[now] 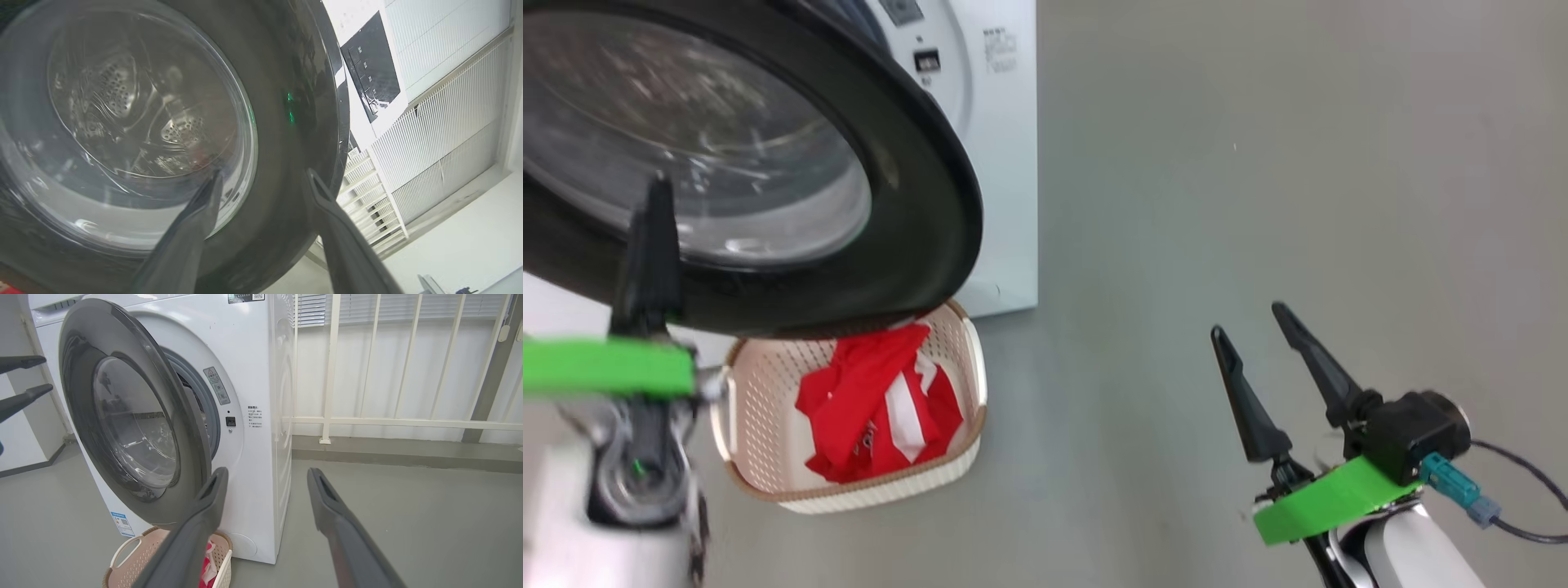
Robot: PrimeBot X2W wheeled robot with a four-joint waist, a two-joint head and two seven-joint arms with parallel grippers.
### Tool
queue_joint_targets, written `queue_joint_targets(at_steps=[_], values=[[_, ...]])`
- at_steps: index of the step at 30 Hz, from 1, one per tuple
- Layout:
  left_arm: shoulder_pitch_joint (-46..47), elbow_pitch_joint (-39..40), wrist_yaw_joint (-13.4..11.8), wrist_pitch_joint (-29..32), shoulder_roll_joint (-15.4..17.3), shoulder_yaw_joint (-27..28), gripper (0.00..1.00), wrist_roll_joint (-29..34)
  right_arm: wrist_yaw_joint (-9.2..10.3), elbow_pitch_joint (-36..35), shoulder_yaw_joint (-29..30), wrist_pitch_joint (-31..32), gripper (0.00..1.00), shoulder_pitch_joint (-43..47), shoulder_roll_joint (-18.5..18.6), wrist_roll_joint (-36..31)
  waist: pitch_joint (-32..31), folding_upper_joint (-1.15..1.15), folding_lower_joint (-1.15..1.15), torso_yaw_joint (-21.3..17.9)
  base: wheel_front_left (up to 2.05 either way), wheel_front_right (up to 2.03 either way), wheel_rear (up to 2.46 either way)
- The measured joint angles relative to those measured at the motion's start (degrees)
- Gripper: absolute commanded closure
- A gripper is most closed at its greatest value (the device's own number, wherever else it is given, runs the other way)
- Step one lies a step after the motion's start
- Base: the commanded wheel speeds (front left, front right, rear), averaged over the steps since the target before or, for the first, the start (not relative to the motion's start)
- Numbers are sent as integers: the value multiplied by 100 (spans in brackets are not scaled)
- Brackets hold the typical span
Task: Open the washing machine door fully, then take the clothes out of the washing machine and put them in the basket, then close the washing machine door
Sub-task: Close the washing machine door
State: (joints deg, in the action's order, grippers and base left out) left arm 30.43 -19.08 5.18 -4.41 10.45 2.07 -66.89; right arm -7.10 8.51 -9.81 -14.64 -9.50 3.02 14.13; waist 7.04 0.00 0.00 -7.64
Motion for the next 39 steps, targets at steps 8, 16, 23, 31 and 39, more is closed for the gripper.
queue_joint_targets(at_steps=[8, 16, 23, 31, 39], values=[[-1457, 665, 89, -813, 368, -504, 0, 1512, 0, 113, 7, 0, 0, 296, 0, 43, -564, 0, 0, 155, 0, 0, 0], [-2632, 1457, -131, -990, 536, -378, 0, 3255, 0, 119, 13, 0, 0, 366, 0, 48, -885, 0, 0, 318, 0, 0, 0], [-3502, 1954, -156, -1010, 188, 119, 0, 4631, 0, 102, 54, 1, 0, 510, 0, 48, -1006, 0, 0, 400, 0, 0, 0], [-3905, 1828, 47, -1013, -270, 447, 0, 5139, 0, 100, 74, 0, 0, 520, -1, 58, -1053, 0, 0, 404, 0, 0, 0], [-3931, 1678, 144, -1013, -443, 545, 0, 5648, 0, 100, 71, 1, 0, 576, -1, 77, -1061, 0, 0, 422, 0, 0, 0]])
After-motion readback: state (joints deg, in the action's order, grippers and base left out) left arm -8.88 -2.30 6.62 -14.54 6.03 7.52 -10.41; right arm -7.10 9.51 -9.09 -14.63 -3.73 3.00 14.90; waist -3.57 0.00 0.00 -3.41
